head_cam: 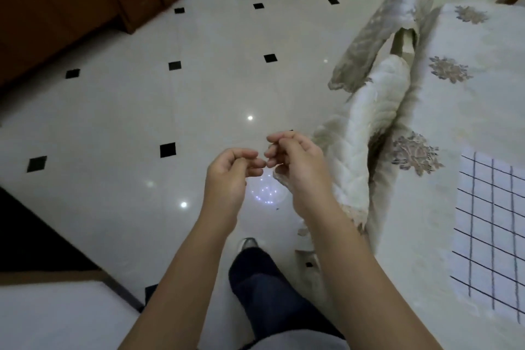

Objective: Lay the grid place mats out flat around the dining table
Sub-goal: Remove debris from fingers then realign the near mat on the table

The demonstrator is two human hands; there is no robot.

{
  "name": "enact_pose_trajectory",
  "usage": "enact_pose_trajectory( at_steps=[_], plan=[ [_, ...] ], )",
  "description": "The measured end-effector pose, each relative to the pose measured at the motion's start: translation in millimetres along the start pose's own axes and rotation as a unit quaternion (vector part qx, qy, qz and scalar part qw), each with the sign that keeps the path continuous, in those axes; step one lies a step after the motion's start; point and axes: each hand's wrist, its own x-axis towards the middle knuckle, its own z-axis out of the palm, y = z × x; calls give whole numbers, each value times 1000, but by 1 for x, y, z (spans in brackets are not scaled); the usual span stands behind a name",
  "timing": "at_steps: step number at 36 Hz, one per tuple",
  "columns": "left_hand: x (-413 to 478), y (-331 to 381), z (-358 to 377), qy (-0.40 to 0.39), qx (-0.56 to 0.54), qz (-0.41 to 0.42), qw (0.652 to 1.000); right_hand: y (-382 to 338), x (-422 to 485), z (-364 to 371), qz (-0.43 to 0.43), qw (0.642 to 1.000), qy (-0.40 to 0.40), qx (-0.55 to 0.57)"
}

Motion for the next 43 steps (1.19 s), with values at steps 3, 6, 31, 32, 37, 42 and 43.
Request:
enact_pose_trajectory(
  at_steps=[3, 6, 31, 32, 37, 42, 43],
  plan=[
    [46, 14, -8, -8, 34, 31, 999, -11, 44, 25, -5, 1000, 8, 0],
    [93, 30, -15, -16, 65, 32, 997, -27, 95, 49, -5, 999, 28, 20],
    [513, 163, 6, -101, 75, -43, 991, -155, 464, 136, -10, 990, 142, -10],
    [532, 170, 8, -112, 81, -43, 990, -161, 479, 137, -12, 988, 151, -15],
    [620, 203, 39, -148, 90, -46, 984, -191, 545, 129, 0, 976, 217, 15],
    [677, 224, 100, -236, 109, -57, 964, -212, 596, 102, 2, 957, 287, 40],
    [687, 226, 114, -258, 115, -59, 958, -215, 606, 94, 2, 953, 300, 46]
  ],
)
